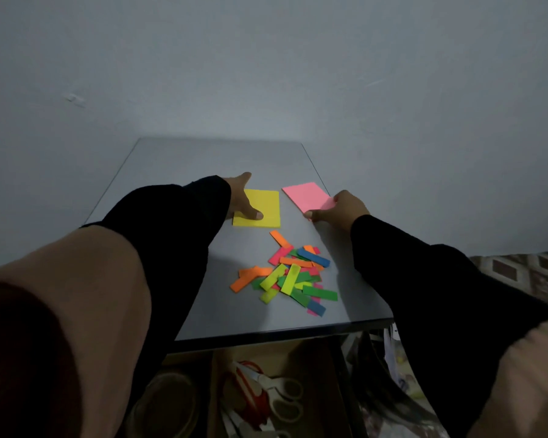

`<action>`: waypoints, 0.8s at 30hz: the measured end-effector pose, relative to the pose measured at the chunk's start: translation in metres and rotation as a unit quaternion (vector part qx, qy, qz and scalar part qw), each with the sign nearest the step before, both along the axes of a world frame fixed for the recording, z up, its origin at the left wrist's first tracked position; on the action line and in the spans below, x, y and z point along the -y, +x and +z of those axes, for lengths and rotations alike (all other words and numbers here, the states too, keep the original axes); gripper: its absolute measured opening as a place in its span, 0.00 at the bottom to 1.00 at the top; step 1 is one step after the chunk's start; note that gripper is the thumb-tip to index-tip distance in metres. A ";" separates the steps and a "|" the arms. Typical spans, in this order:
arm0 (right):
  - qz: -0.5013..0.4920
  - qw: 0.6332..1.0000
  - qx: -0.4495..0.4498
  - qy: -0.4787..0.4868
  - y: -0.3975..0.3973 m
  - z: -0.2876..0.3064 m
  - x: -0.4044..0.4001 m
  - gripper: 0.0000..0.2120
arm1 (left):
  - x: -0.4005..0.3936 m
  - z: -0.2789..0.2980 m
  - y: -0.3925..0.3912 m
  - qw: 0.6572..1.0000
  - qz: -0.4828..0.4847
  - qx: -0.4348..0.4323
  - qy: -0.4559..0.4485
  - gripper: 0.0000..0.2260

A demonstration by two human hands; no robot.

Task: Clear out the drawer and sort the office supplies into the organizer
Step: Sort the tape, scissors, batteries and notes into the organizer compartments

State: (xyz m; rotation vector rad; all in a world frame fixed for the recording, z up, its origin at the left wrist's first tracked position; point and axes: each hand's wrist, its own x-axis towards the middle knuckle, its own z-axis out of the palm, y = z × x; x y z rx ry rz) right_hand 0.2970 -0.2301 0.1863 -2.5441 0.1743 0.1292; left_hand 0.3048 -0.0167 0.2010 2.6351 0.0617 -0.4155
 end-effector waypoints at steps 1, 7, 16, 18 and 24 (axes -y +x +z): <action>-0.011 1.000 -0.001 0.013 -0.001 0.000 0.003 0.36 | 0.000 0.002 0.000 1.000 0.003 0.002 -0.002 0.49; -0.060 0.991 0.072 0.099 -0.014 0.002 0.015 0.34 | -0.006 0.009 -0.014 0.992 0.073 0.032 0.096 0.41; -0.044 0.965 0.174 0.191 -0.039 0.028 0.020 0.23 | -0.021 0.038 -0.051 0.972 0.175 0.127 -0.090 0.18; -0.034 0.962 0.190 0.195 -0.053 0.038 0.018 0.22 | -0.023 0.047 -0.066 0.961 0.190 0.135 -0.146 0.13; 0.011 0.953 0.208 0.219 -0.109 0.060 0.018 0.21 | -0.024 0.058 -0.128 0.919 0.216 0.146 -0.295 0.11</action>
